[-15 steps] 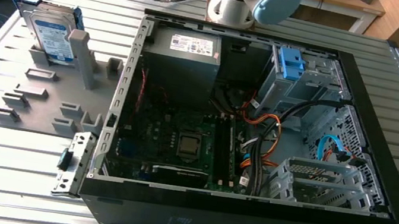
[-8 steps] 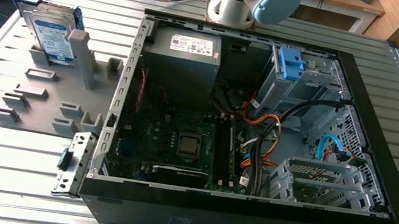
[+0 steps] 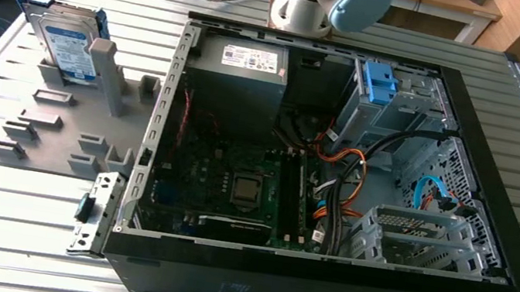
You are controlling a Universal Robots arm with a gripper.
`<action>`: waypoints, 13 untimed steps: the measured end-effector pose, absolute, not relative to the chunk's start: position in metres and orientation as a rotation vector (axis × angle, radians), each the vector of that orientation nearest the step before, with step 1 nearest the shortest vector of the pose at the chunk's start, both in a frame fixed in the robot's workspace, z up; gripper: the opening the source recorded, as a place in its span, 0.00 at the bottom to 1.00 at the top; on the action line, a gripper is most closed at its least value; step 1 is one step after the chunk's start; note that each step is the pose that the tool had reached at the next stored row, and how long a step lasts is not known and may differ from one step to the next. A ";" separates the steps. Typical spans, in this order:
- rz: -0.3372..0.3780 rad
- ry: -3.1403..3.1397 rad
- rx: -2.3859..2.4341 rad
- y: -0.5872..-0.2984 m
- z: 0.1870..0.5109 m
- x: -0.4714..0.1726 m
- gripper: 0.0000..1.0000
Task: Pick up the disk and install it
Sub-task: 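Reach for the disk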
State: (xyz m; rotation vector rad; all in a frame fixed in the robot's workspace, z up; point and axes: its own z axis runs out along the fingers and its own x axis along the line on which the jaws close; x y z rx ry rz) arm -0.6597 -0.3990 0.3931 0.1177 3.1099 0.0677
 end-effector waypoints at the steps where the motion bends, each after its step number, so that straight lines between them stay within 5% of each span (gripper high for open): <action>1: 0.068 3.110 0.118 -0.399 0.393 -0.660 0.11; 13: 0.068 3.110 0.118 -0.399 0.392 -0.625 0.11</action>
